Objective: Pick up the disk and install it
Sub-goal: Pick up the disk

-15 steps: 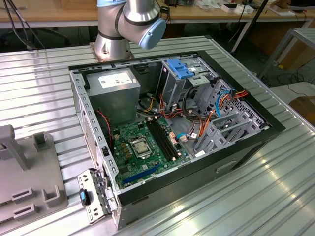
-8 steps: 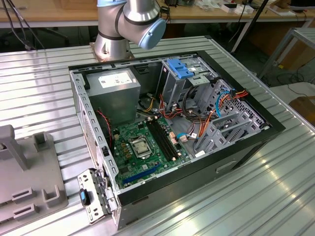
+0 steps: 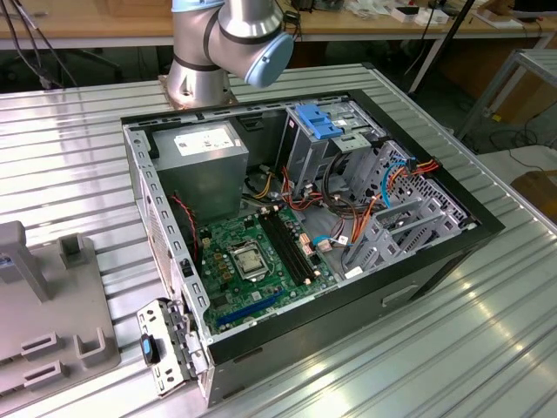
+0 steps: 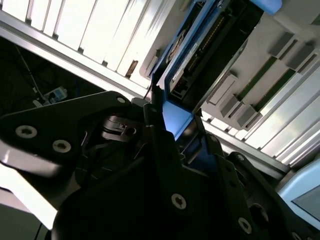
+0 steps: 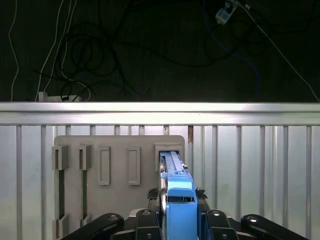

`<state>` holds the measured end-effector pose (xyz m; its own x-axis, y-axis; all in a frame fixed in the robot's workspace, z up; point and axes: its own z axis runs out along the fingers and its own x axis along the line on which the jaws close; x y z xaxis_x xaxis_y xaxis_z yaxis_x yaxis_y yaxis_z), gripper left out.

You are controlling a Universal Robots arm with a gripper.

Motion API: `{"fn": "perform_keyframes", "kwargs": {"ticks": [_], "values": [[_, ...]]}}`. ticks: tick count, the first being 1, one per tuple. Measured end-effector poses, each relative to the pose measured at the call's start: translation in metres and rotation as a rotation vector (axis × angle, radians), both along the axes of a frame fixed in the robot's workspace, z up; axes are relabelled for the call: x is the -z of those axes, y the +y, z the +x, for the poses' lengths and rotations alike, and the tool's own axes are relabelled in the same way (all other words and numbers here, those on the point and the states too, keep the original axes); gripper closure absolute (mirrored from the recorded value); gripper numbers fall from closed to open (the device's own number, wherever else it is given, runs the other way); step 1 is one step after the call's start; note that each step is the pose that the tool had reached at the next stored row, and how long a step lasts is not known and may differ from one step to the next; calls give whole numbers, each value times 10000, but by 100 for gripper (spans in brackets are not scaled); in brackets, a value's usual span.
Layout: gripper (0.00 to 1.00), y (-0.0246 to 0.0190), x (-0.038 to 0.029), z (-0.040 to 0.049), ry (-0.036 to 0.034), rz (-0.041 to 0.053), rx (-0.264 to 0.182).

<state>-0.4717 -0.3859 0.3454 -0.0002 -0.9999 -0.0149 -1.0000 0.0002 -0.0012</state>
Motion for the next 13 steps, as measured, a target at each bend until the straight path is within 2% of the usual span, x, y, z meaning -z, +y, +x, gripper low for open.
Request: {"fn": "perform_keyframes", "kwargs": {"ticks": [11, 13], "values": [[63, 0, -273, 0, -2, 0, 0], [63, 0, -343, 0, -2, 0, 0]]}}
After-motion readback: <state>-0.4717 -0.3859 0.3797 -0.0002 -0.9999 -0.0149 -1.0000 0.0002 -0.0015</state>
